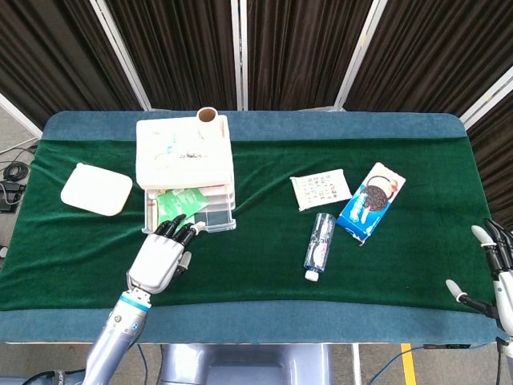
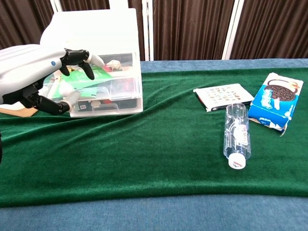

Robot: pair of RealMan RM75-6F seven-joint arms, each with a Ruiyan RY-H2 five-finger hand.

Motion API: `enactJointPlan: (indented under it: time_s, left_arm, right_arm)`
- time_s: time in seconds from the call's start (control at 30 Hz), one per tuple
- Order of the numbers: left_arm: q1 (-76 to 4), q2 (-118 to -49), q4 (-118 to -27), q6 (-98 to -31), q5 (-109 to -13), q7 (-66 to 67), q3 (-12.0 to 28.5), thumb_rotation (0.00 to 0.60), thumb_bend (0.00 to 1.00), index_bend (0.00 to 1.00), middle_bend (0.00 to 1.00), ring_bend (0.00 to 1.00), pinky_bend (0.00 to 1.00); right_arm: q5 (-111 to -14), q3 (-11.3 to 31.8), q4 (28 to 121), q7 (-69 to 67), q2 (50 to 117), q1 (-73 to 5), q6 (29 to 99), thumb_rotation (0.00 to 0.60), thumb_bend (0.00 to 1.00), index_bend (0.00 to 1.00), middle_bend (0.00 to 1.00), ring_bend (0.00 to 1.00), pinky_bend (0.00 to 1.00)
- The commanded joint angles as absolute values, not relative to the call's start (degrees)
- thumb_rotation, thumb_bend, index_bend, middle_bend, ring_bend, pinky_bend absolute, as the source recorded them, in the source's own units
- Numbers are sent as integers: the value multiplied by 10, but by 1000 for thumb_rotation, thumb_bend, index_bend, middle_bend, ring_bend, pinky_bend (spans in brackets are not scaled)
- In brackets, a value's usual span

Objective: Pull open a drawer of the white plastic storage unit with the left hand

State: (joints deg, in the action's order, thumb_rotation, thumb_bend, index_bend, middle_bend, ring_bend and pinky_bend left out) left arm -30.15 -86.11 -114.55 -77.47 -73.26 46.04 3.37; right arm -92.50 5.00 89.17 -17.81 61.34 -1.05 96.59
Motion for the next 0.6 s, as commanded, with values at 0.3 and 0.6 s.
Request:
enactJointPlan:
  time_s: [0.3, 0.6]
  left_arm:
    - [-283, -854, -1151, -792, -778, 431, 19, 600, 593, 157, 235, 112, 229]
    - [-219, -813, -1137, -888, -933, 362, -31, 600, 508, 71, 132, 32, 157]
  right_arm:
    - [-923, 50, 891, -179, 613, -11, 964, 600, 92, 85, 0, 0, 0]
    - [-922, 51, 890, -178, 613, -10, 966, 600, 93, 84, 0, 0, 0]
